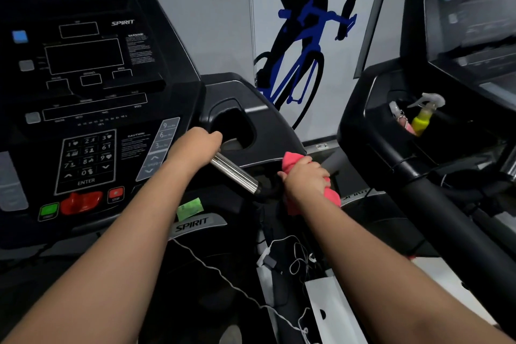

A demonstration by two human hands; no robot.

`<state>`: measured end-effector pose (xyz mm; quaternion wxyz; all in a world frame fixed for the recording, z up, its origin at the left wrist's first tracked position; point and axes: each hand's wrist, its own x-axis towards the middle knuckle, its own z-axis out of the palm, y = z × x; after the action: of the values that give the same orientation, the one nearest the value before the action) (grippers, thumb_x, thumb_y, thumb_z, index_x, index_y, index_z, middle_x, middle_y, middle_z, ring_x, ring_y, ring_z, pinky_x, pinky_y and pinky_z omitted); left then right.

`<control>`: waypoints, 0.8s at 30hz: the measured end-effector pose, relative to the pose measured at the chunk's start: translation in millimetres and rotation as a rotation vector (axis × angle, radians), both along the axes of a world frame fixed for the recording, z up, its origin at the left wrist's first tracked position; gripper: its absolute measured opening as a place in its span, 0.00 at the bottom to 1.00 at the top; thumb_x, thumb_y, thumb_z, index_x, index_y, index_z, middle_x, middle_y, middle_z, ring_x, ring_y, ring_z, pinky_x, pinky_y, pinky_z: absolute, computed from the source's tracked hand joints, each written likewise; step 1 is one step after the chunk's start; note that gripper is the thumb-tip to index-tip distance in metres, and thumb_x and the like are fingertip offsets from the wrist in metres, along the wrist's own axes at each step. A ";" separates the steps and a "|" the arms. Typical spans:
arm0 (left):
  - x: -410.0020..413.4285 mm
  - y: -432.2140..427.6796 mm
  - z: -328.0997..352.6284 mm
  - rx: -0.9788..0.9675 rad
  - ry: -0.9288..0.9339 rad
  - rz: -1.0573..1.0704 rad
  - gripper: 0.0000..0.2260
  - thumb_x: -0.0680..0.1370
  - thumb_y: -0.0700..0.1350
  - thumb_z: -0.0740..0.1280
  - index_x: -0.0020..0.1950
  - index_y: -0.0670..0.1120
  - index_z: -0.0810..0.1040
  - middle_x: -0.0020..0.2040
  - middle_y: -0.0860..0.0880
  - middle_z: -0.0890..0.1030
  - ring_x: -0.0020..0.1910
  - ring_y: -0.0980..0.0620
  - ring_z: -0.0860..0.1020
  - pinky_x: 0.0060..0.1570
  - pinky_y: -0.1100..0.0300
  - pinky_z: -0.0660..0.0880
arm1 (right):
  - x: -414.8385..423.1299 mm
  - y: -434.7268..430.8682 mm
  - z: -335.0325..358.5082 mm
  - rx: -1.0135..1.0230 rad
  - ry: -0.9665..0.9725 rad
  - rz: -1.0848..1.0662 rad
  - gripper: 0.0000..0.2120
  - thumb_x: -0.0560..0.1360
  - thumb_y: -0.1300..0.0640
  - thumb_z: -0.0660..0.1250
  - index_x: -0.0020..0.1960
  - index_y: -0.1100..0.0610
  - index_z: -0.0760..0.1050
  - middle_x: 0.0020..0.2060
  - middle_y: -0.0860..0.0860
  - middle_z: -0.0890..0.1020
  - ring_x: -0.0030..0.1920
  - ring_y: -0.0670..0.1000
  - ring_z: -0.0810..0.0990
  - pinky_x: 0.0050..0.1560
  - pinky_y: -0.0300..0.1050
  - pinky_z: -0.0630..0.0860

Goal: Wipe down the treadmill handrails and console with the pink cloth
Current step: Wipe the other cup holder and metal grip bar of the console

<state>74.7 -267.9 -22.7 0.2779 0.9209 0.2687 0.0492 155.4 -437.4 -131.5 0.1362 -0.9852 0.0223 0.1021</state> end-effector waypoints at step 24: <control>19.3 -3.7 -7.0 0.402 0.119 -0.017 0.12 0.75 0.45 0.61 0.32 0.42 0.72 0.31 0.46 0.74 0.30 0.48 0.71 0.27 0.61 0.61 | 10.0 -1.1 -7.2 0.087 -0.021 -0.012 0.37 0.78 0.37 0.51 0.77 0.59 0.45 0.66 0.66 0.66 0.62 0.67 0.71 0.60 0.59 0.69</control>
<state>94.1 -271.5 -29.7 0.0725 0.9613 0.2619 0.0451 165.4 -438.4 -138.7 0.1797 -0.9792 0.0223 0.0916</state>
